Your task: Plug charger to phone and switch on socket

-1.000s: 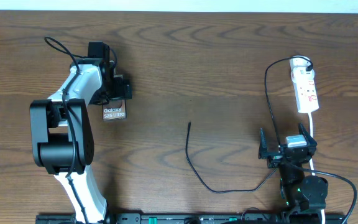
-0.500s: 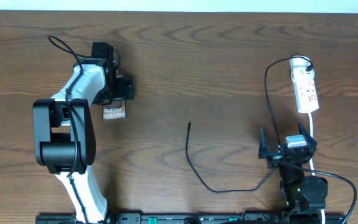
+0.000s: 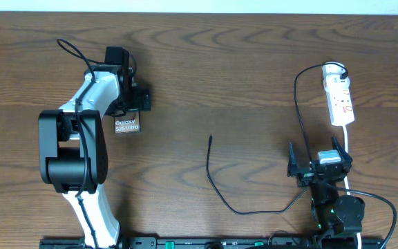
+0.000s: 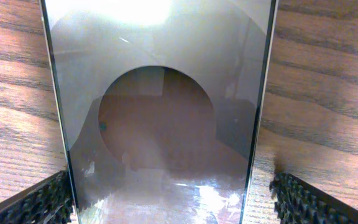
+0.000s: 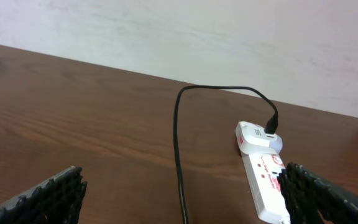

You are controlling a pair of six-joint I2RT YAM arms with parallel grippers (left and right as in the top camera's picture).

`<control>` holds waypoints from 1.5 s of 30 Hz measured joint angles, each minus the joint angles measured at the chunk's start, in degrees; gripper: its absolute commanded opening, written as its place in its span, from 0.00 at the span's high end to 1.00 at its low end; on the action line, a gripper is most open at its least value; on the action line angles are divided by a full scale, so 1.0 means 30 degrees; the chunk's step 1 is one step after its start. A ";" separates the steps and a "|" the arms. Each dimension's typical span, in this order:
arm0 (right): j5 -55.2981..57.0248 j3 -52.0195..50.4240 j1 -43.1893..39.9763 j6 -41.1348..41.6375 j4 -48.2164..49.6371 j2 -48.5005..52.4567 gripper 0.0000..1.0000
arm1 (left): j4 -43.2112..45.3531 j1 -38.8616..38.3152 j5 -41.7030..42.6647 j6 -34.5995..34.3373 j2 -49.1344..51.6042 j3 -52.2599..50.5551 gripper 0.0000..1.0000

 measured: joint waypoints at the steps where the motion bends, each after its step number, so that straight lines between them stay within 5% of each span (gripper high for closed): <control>1: 0.0007 0.0000 0.0000 0.0000 0.0000 0.0000 0.01 | 0.0000 0.0000 -0.0036 0.0000 0.0000 0.0000 0.01; 45: 0.0000 0.0000 0.0000 0.0000 0.0000 0.0000 0.01 | -0.0066 -0.0015 -0.0357 -0.0080 0.0000 0.0015 0.09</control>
